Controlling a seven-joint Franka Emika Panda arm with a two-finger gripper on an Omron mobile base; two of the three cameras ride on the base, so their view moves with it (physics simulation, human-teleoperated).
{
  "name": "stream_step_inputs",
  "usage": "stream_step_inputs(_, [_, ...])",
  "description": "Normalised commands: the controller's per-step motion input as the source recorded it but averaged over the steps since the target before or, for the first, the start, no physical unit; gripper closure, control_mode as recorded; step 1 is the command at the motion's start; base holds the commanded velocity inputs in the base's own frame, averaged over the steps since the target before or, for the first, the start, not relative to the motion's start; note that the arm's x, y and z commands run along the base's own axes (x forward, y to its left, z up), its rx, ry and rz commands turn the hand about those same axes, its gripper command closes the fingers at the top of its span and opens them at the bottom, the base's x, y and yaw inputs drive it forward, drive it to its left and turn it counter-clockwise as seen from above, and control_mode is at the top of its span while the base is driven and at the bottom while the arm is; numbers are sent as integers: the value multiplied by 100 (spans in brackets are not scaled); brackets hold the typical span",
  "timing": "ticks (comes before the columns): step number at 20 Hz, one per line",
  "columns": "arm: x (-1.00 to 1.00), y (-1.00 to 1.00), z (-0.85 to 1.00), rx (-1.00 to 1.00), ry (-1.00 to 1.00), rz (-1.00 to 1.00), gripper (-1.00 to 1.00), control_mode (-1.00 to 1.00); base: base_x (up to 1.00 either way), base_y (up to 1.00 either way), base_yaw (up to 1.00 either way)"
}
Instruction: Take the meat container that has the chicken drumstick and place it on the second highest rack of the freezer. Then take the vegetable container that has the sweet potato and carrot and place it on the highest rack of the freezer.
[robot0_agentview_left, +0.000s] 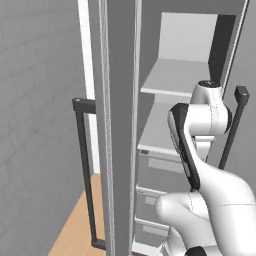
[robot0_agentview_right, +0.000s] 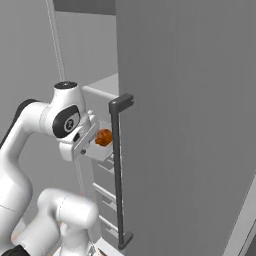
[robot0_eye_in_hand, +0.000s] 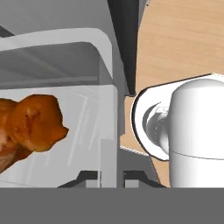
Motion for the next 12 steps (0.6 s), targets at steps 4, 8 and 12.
stream_step_inputs(4, [0,0,0,0,0,0,100,100,39,18,-14])
stream_step_inputs(8, [0,0,0,0,0,0,100,100,26,38,-18])
stream_step_inputs(12, [0,0,0,0,0,0,100,100,23,51,-19])
